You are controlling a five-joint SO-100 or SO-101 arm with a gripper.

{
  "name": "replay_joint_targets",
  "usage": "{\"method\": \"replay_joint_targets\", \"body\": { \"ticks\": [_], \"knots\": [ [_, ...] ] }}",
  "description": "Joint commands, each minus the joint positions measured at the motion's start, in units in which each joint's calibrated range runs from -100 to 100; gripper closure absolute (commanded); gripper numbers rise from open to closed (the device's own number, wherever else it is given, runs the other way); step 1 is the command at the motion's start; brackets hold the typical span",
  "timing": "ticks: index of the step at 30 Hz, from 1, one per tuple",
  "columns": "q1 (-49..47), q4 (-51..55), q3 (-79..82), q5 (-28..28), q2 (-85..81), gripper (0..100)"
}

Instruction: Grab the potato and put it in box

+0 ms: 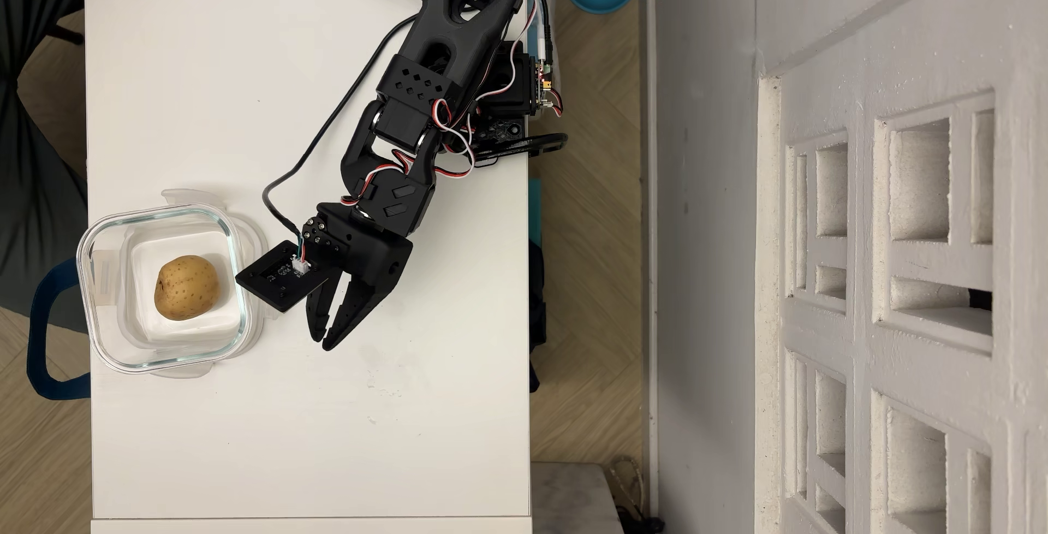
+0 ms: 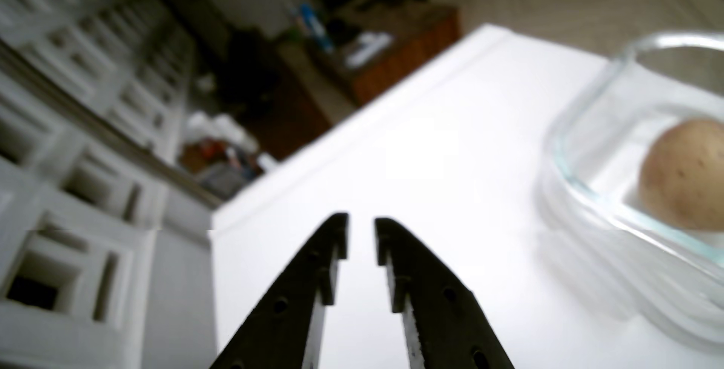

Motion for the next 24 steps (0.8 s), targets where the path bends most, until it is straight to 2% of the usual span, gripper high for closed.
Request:
{"method": "replay_joint_targets", "body": {
  "ticks": [1, 14, 19, 24],
  "knots": [
    [3.2, 0.8, -0.1, 0.2, -0.4, 96],
    [1.8, 1.5, -0.1, -0.3, -0.2, 96],
    [-5.0, 1.4, -0.1, -0.3, -0.2, 96],
    [-16.3, 1.4, -0.1, -0.3, -0.1, 96]
  ]
}}
